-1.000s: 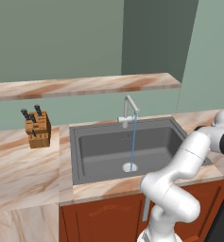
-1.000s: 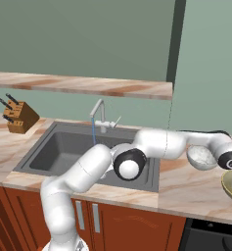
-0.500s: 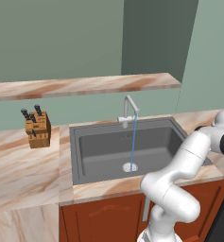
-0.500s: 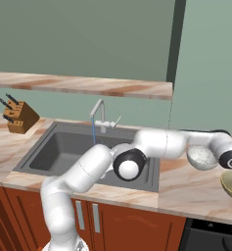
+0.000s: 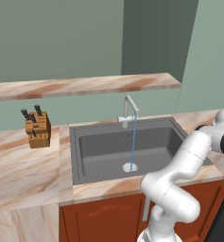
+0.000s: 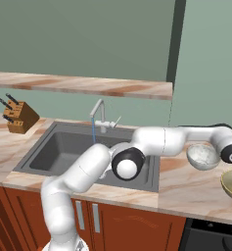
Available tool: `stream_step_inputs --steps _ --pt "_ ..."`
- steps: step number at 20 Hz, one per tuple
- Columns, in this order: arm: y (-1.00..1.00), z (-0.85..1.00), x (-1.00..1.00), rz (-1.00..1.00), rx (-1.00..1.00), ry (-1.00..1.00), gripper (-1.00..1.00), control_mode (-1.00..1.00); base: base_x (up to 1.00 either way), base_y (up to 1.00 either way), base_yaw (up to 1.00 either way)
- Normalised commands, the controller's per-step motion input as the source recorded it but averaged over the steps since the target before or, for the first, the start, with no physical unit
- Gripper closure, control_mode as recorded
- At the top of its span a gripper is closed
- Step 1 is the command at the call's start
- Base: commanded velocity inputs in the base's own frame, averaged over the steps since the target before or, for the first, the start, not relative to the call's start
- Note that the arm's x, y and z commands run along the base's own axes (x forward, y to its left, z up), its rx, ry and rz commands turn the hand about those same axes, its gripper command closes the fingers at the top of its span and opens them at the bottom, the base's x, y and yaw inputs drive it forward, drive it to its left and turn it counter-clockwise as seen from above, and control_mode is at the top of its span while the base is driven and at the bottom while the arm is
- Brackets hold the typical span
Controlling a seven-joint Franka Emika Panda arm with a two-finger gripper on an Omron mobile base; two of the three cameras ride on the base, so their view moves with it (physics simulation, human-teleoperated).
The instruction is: Rinse each bowl for a few seconds and place them down in the sink or on the counter.
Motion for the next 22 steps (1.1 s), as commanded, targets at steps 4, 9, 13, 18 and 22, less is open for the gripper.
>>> stream_step_inputs --steps 4,9,13,18,22 --pt "0.00 -0.07 -0.10 -0.01 0.03 0.00 -1.00 -1.00 0.00 0.00 0.00" --pt "0.00 -0.16 0.00 0.00 0.03 0.00 -1.00 -1.00 0.00 0.00 0.00" --pt "0.00 -0.23 0.05 0.00 0.04 0.00 -1.00 -1.00 0.00 0.00 0.00" --pt "0.00 -0.25 0.01 0.00 0.06 0.00 -1.00 -1.00 0.00 0.00 0.00" --pt "-0.18 -0.28 0.06 0.00 0.05 0.00 -1.00 -1.00 0.00 0.00 0.00"
